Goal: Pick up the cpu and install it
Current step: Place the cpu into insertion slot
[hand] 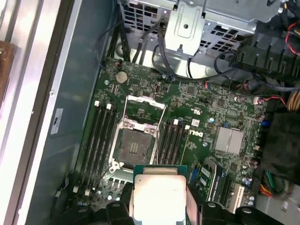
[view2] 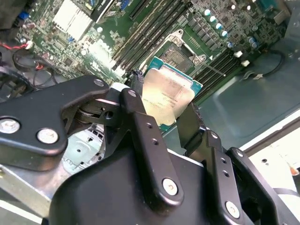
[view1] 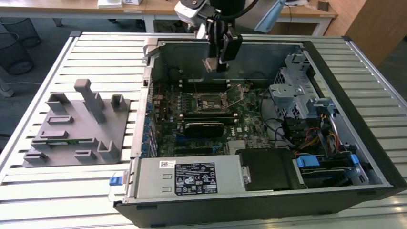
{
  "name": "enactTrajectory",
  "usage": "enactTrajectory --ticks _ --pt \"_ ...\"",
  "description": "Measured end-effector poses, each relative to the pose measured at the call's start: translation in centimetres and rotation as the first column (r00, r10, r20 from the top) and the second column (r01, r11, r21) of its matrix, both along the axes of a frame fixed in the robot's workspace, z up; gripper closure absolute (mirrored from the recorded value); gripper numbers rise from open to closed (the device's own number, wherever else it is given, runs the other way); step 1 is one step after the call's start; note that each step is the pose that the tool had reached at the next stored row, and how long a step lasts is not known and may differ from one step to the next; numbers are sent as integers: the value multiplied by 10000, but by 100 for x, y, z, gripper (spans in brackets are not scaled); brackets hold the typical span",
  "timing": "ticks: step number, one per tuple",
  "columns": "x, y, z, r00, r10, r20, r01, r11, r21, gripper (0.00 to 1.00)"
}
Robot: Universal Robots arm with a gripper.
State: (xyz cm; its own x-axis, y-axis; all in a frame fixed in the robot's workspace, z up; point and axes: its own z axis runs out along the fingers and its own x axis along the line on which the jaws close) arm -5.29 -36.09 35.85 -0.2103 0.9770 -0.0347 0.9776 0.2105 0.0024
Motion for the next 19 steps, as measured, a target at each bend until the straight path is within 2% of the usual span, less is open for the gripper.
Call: enactTrajectory --ticks 6,9,12,16,19 --pt "0 52 -96 10000 -79 -3 79 10000 0 47" --pt "1 58 -136 9992 -401 -2 401 9992 2 47" --pt "2 58 -175 9959 -909 -3 909 9959 0 47" --pt "2 59 -225 9877 -1561 -3 1561 9877 0 47" --pt "4 94 -264 9858 -1681 -3 1681 9858 1 47"
